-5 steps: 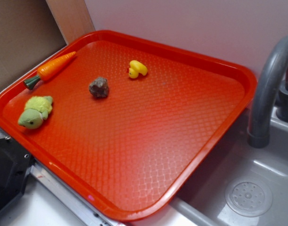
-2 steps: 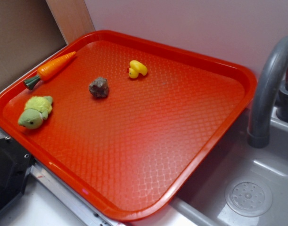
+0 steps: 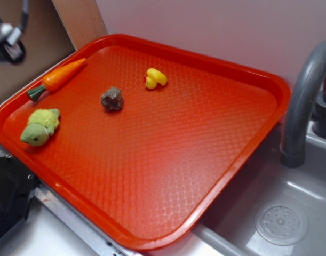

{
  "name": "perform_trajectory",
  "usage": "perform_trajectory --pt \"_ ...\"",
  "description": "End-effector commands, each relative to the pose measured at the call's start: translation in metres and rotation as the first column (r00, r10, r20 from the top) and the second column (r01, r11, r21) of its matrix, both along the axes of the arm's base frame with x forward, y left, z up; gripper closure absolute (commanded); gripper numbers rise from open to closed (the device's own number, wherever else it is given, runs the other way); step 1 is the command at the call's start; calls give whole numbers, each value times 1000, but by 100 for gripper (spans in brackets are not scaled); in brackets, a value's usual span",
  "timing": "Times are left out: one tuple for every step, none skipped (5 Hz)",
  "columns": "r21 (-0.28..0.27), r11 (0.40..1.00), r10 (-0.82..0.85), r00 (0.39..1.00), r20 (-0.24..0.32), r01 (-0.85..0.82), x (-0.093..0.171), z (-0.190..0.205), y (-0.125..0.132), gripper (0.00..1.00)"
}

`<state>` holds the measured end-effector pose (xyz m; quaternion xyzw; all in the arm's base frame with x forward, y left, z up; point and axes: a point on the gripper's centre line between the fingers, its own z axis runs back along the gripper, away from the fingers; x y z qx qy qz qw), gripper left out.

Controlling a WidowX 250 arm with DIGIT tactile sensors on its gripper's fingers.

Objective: Grab the green animal.

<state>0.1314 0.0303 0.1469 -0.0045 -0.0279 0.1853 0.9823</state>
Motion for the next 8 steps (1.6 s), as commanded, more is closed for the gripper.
perform_trajectory --pt "29 999 46 997 -67 -44 6 -76 12 0" --pt "83 995 61 988 -139 -50 13 -102 19 0" --pt "106 992 89 978 -189 -70 11 -118 34 0" --pt "111 991 93 969 -228 -69 8 -131 38 0" --pt "112 993 47 974 -222 -22 9 -129 33 100" --pt "75 997 10 981 -194 4 13 -113 32 100" --pt "62 997 -34 989 -141 43 25 -83 25 100" --pt "37 993 -110 992 -57 112 50 -33 8 100"
